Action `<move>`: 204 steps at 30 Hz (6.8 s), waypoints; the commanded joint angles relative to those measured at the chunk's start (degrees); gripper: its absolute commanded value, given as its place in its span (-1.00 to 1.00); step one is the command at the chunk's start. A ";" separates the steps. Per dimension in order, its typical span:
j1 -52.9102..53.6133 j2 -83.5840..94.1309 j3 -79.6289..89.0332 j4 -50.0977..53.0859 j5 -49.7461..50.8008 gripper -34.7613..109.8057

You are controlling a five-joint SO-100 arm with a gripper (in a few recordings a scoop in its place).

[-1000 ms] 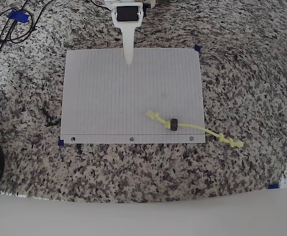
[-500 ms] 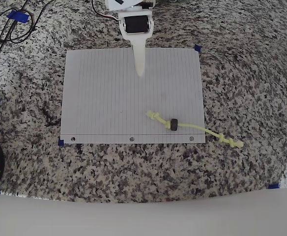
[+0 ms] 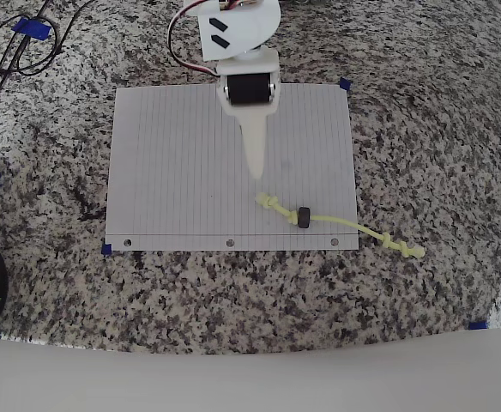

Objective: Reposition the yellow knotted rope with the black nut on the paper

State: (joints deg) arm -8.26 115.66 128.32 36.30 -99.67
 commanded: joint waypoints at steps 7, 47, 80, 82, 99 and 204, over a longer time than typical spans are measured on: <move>-1.32 -12.04 -12.30 5.45 -9.40 0.16; -1.41 -41.57 -38.32 20.39 -16.52 0.14; -3.87 -47.64 -43.07 18.46 -16.61 -0.08; -3.87 -47.90 -43.07 18.37 -16.61 -0.08; -2.64 -48.69 -43.07 18.11 -16.61 -0.35; -0.53 59.41 41.57 3.34 18.90 0.07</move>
State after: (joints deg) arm -8.44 175.25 170.16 39.46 -81.21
